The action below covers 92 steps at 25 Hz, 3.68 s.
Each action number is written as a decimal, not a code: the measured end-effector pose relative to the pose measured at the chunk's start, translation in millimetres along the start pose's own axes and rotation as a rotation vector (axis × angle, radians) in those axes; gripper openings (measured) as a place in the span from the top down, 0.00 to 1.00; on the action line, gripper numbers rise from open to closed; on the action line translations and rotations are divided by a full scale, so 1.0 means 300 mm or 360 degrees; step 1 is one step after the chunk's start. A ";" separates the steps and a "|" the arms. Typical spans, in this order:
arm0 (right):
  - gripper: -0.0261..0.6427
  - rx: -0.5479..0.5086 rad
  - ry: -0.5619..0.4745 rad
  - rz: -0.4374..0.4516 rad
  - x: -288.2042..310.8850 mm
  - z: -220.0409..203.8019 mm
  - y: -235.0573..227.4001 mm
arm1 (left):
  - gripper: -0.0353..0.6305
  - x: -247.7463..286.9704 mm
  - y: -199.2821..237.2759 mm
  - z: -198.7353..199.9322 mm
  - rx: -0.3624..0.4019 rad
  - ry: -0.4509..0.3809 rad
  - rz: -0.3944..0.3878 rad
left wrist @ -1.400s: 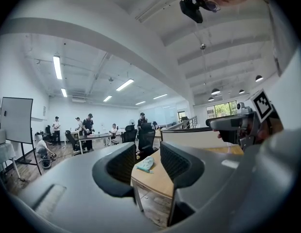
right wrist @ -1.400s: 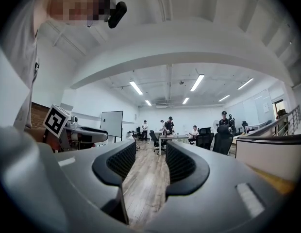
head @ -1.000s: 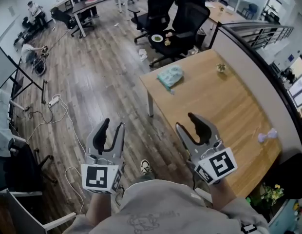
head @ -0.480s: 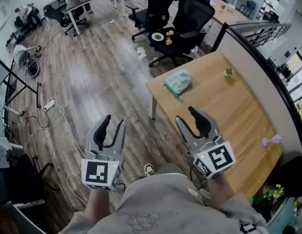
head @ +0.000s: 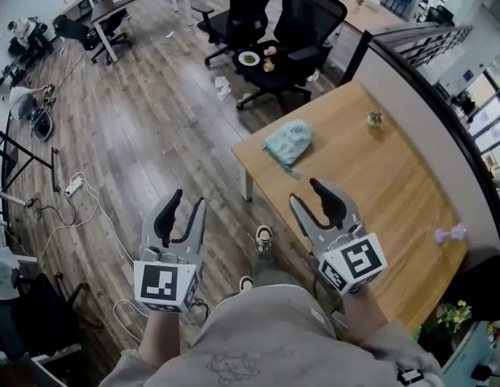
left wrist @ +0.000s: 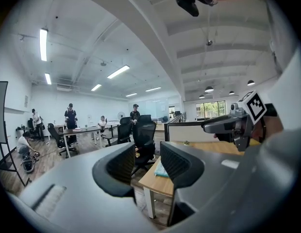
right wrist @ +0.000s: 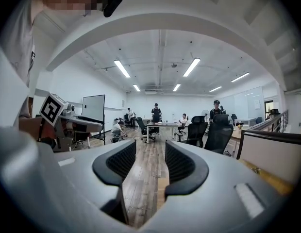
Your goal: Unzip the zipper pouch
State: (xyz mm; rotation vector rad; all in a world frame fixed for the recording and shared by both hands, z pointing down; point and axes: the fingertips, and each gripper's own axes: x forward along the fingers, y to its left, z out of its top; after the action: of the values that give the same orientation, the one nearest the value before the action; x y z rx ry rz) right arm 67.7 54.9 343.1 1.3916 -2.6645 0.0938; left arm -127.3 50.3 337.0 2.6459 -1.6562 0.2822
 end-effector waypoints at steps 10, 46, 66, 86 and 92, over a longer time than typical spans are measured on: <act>0.69 0.0019 0.0012 0.0001 0.258 0.031 -0.304 | 0.71 0.401 0.062 0.071 0.0044 0.0039 -0.0053; 0.69 -0.0131 0.0403 0.0110 0.661 -0.119 -0.633 | 0.71 0.897 0.187 0.062 0.0116 0.0172 -0.0276; 0.69 -0.0405 0.1114 0.0574 1.012 -0.735 -0.678 | 0.71 1.128 0.150 -0.428 0.0021 0.0518 -0.0394; 0.69 -0.0859 0.1592 0.1153 1.046 -1.178 -0.618 | 0.71 1.162 0.125 -0.757 -0.0059 0.0753 -0.0439; 0.82 -0.0786 0.1594 0.1161 1.049 -1.192 -0.608 | 0.71 1.148 0.143 -0.766 -0.0061 0.0753 -0.0435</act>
State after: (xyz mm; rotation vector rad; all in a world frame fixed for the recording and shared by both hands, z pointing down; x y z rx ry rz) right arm 71.6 -263.0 741.8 0.0798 -1.9501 0.1390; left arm -53.0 -252.5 612.9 2.4723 -1.1331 0.7834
